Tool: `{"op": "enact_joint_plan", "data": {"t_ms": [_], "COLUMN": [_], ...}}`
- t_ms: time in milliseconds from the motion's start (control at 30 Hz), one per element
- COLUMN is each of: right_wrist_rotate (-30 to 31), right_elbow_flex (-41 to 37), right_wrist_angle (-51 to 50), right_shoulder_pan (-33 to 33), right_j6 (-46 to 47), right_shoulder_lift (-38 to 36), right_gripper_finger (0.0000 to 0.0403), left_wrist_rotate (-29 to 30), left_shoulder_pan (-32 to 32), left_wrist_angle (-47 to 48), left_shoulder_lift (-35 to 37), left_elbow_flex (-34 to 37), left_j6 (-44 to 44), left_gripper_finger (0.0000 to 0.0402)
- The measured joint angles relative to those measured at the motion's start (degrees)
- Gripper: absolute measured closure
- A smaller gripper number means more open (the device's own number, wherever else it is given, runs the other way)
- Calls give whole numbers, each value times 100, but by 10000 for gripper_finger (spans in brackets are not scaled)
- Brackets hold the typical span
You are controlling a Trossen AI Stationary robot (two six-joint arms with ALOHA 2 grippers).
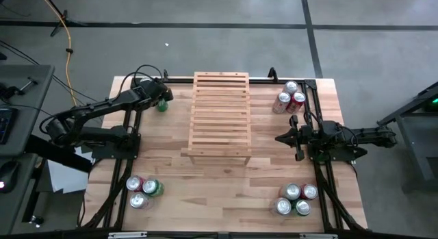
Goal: Place canned beverage on shelf
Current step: Put the top green soda can on the shelf
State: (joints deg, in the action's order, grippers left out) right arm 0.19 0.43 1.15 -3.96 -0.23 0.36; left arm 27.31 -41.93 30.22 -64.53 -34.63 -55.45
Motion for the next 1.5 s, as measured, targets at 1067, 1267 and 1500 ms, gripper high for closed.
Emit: {"op": "enact_joint_plan", "data": {"t_ms": [1067, 1267, 1500], "right_wrist_rotate": [0, 2, 0], "right_elbow_flex": [0, 0, -2], "right_wrist_angle": [0, 0, 0], "right_shoulder_pan": [0, -1, 1], "right_j6": [0, 0, 0], "right_shoulder_lift": [0, 0, 2], "right_gripper_finger": [402, 402, 402], "left_wrist_rotate": [-1648, -3201, -3924], "left_shoulder_pan": [954, 565, 198], "left_wrist_angle": [633, 1436, 2614], "left_shoulder_lift": [67, -1645, -3021], "left_elbow_flex": [-3779, -5571, -6969], "left_j6": [3231, 5404, 7417], "left_gripper_finger": [107, 107, 94]}}
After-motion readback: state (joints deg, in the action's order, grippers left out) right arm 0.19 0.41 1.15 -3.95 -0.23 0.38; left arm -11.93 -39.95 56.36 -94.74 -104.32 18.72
